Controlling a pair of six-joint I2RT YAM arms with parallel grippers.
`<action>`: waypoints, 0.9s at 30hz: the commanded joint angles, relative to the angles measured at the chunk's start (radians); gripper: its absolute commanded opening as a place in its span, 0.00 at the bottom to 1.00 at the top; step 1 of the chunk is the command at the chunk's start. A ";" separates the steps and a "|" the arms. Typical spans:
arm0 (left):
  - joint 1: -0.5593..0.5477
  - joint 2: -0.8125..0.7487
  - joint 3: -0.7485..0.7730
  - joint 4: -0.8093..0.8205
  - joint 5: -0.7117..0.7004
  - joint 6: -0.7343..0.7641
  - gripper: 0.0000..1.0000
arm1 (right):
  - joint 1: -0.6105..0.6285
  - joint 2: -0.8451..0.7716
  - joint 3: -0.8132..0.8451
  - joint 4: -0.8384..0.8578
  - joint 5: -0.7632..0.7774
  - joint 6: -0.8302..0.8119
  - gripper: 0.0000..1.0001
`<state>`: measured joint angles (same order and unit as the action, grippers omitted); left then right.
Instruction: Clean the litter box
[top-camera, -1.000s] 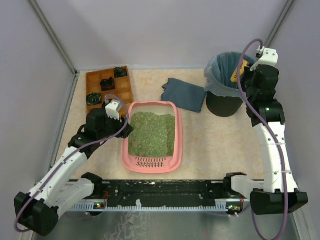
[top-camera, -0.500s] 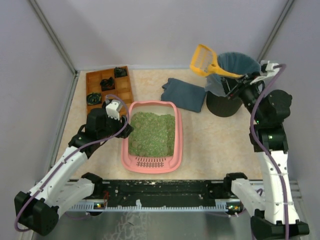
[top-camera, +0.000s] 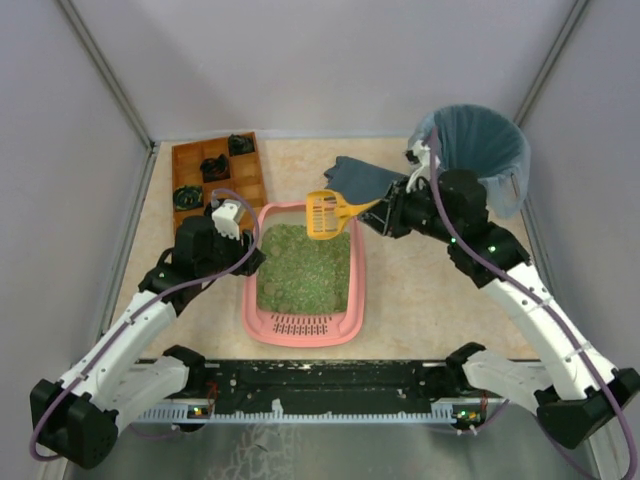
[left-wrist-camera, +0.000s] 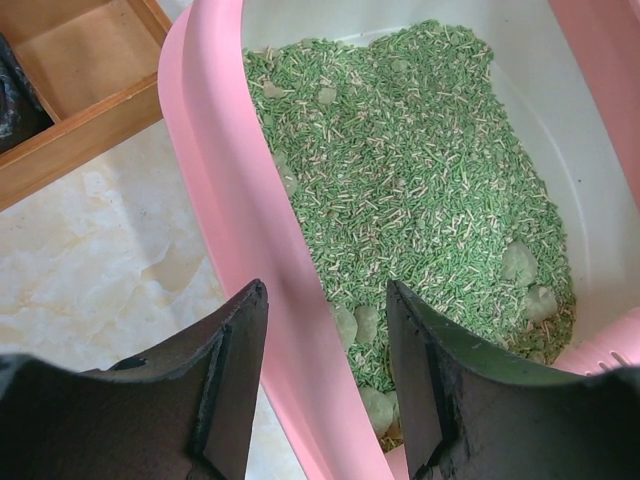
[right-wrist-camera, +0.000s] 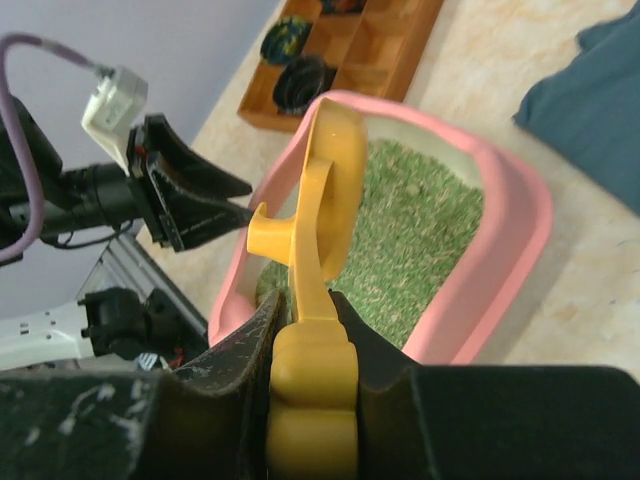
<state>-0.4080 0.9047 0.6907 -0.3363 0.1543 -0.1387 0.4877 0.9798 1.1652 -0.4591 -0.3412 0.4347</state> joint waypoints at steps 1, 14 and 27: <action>0.005 0.003 0.002 0.005 -0.014 -0.007 0.57 | 0.123 0.072 0.005 -0.018 0.100 0.048 0.00; 0.004 0.007 0.004 0.002 -0.020 -0.006 0.56 | 0.323 0.339 0.017 -0.011 0.228 0.124 0.00; 0.004 0.002 0.003 0.008 -0.003 -0.003 0.57 | 0.390 0.509 -0.059 0.110 0.115 0.190 0.00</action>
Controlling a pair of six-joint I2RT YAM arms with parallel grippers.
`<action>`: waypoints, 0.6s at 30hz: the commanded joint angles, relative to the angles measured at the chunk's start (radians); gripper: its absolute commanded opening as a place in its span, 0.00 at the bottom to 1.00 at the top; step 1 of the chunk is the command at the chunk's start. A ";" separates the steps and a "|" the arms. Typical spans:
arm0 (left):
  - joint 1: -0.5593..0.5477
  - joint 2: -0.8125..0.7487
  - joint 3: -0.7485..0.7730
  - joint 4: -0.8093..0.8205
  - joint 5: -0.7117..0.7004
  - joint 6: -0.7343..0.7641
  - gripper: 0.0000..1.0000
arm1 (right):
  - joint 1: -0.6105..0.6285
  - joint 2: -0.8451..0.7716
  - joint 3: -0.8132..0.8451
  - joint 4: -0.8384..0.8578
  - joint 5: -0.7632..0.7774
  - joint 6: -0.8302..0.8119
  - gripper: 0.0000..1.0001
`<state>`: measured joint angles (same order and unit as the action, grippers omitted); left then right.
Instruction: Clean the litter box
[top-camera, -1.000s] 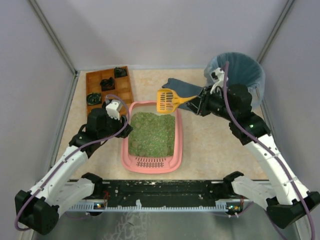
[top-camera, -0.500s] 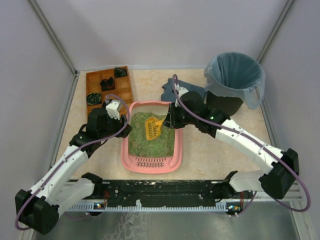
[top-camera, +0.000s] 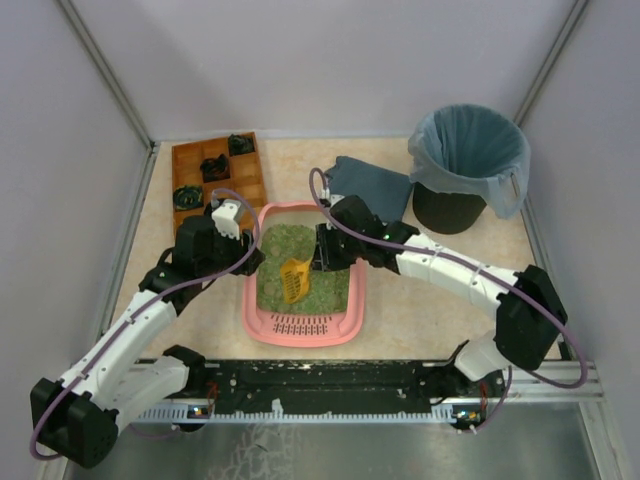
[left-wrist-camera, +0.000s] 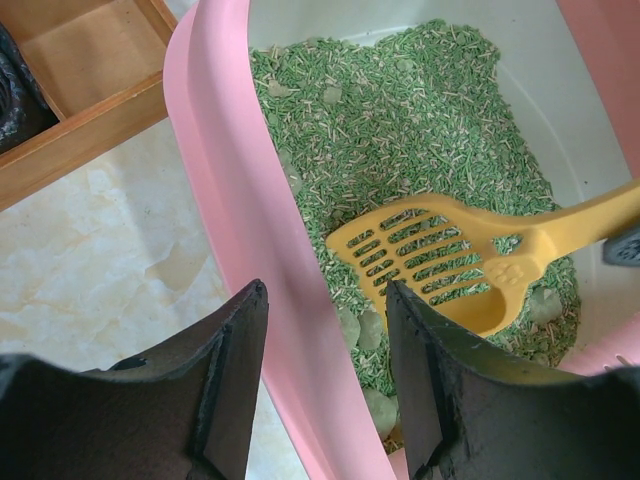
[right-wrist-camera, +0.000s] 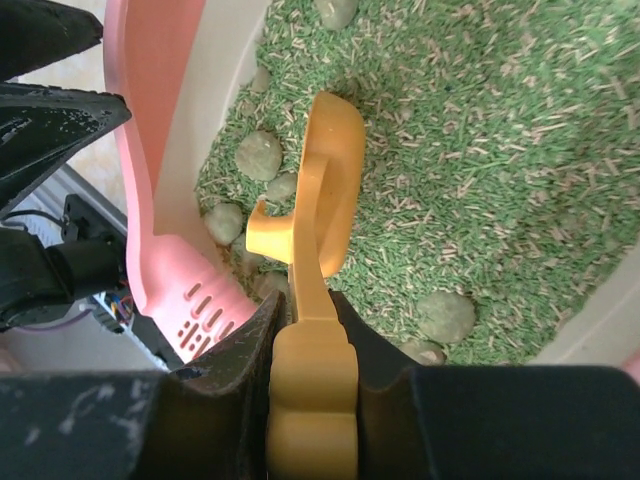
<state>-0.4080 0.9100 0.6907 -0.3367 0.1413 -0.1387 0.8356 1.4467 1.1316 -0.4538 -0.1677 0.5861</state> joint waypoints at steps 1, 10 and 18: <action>0.003 -0.004 0.001 0.008 0.010 -0.004 0.57 | 0.055 0.053 -0.041 0.150 -0.073 0.054 0.00; 0.005 -0.006 0.002 0.008 0.008 -0.003 0.57 | 0.112 0.171 -0.237 0.573 -0.219 0.274 0.00; 0.004 -0.010 0.001 0.008 0.006 -0.003 0.57 | 0.110 0.107 -0.297 0.642 -0.115 0.340 0.00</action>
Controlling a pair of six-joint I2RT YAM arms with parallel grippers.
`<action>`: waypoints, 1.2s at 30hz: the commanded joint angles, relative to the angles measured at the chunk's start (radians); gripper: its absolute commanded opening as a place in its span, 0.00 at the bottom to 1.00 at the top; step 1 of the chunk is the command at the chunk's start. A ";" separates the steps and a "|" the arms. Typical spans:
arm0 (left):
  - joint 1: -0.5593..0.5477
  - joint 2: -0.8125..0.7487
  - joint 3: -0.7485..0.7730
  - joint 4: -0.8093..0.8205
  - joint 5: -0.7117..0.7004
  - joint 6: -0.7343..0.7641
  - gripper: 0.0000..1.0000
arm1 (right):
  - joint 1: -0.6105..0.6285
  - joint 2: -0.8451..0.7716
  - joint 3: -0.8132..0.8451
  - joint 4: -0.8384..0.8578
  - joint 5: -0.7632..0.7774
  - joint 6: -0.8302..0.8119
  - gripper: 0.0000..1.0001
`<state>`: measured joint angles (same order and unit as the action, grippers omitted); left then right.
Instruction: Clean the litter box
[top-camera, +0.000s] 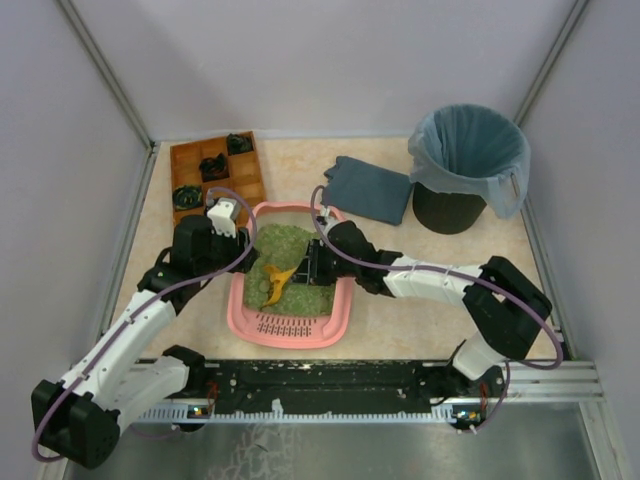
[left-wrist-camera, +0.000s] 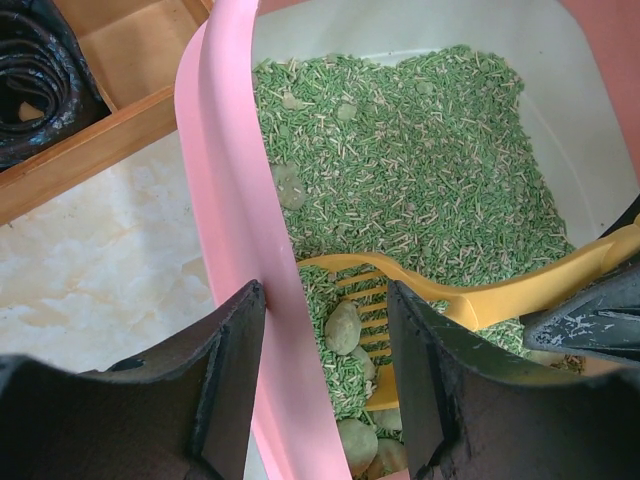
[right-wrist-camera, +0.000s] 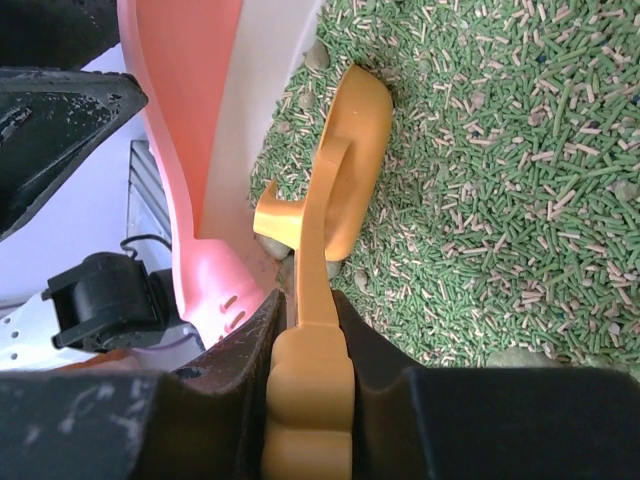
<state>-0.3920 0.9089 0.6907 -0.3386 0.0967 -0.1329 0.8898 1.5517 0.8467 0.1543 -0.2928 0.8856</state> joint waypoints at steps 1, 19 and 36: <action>-0.012 -0.008 0.001 0.010 0.051 -0.008 0.57 | 0.055 -0.014 -0.010 0.013 0.032 0.037 0.00; -0.012 -0.019 0.002 0.007 0.033 -0.011 0.57 | -0.035 -0.290 -0.176 0.084 0.148 0.103 0.00; -0.012 -0.132 -0.010 0.023 -0.045 -0.028 0.67 | -0.229 -0.540 -0.470 0.533 -0.066 0.306 0.00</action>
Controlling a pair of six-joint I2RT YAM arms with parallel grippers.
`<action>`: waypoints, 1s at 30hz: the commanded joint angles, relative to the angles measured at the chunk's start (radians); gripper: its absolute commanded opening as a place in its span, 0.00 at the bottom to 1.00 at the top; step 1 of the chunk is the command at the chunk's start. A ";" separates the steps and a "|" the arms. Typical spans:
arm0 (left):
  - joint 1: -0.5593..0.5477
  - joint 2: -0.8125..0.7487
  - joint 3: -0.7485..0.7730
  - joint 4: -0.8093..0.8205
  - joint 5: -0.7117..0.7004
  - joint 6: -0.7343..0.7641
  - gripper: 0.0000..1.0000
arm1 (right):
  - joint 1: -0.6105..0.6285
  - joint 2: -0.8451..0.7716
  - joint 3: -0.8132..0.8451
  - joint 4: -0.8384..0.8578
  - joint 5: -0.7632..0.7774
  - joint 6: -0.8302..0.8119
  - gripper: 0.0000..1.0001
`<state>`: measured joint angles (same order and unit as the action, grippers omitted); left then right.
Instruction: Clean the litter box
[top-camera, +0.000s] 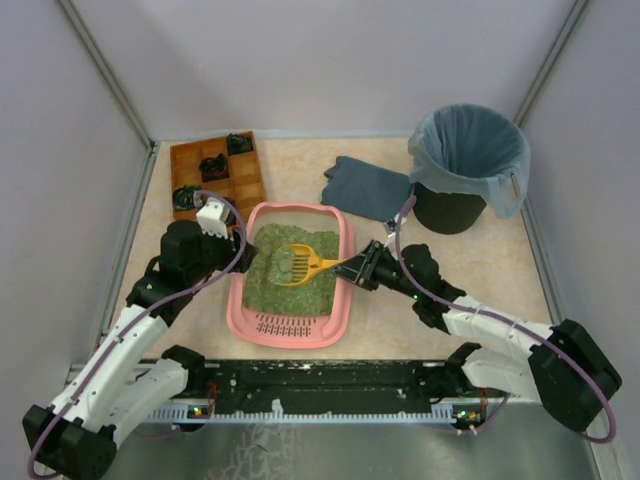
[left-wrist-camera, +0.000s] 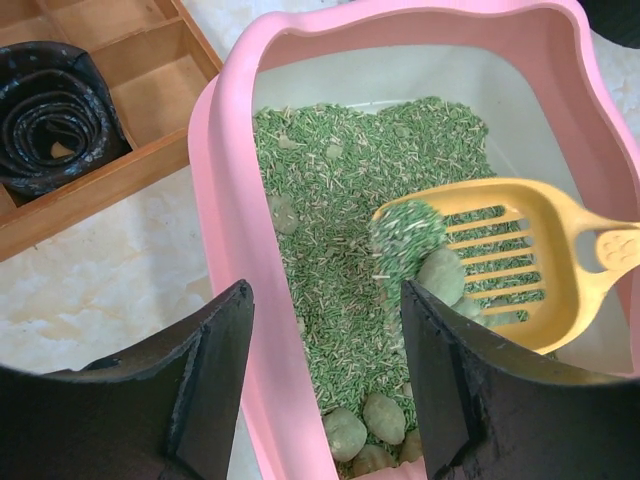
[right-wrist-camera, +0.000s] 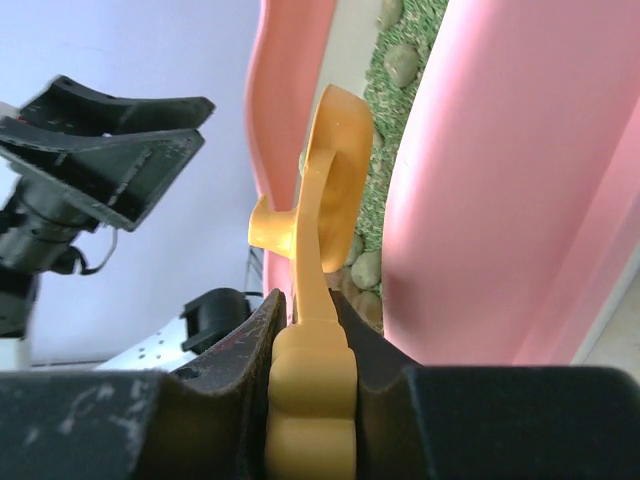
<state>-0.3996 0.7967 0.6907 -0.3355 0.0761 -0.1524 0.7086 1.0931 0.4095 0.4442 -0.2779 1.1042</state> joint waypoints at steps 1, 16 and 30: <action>-0.004 -0.020 -0.010 0.018 -0.028 -0.009 0.67 | -0.062 -0.101 -0.045 0.248 -0.082 0.092 0.00; -0.004 -0.023 -0.011 0.017 -0.043 -0.012 0.69 | -0.158 -0.170 -0.143 0.346 -0.096 0.188 0.00; -0.004 -0.024 -0.017 0.025 -0.044 -0.010 0.70 | -0.174 -0.078 -0.073 0.430 -0.287 0.166 0.00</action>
<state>-0.3996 0.7799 0.6857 -0.3355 0.0368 -0.1600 0.5041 0.9863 0.2359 0.7834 -0.4595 1.3155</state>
